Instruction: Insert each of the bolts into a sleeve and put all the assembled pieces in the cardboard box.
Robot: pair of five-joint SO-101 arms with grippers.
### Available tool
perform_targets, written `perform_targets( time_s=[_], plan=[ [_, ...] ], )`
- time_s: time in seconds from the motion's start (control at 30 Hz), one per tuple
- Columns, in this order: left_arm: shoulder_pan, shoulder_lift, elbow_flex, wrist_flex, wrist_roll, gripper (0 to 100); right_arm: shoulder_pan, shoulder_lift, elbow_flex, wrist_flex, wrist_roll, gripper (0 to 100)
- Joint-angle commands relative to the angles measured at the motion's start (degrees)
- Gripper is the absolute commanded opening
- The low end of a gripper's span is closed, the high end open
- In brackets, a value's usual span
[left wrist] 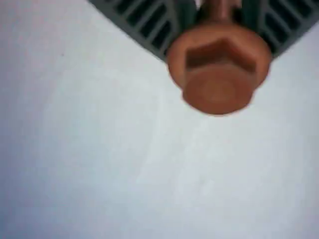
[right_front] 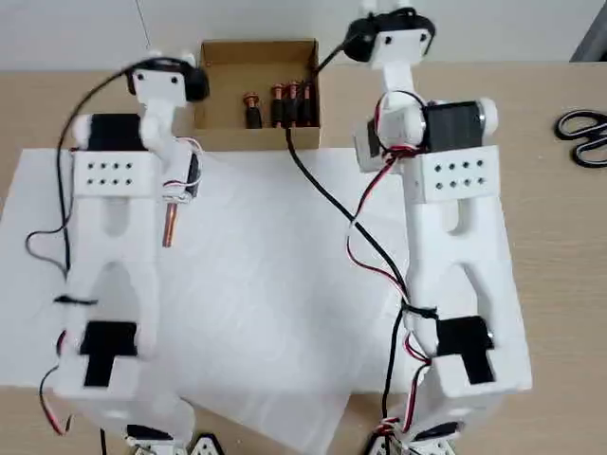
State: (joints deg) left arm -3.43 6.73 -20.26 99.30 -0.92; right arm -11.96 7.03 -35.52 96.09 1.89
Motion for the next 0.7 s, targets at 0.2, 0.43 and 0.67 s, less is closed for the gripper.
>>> perform_targets(
  time_s=[0.2, 0.43, 0.67],
  plan=[
    [0.09, -13.54, -2.33, 0.97, 0.35, 1, 0.04, -15.16, 11.16, -0.04, 0.53, 0.3],
    [3.43, -19.96, -2.33, 0.88, 0.44, 1, -0.04, -21.49, 21.63, -0.31, 0.53, 0.3],
    [10.2, -23.82, -2.33, 0.62, 10.2, 1, -0.31, -25.19, 33.14, -11.12, 0.53, 0.3]
  ],
)
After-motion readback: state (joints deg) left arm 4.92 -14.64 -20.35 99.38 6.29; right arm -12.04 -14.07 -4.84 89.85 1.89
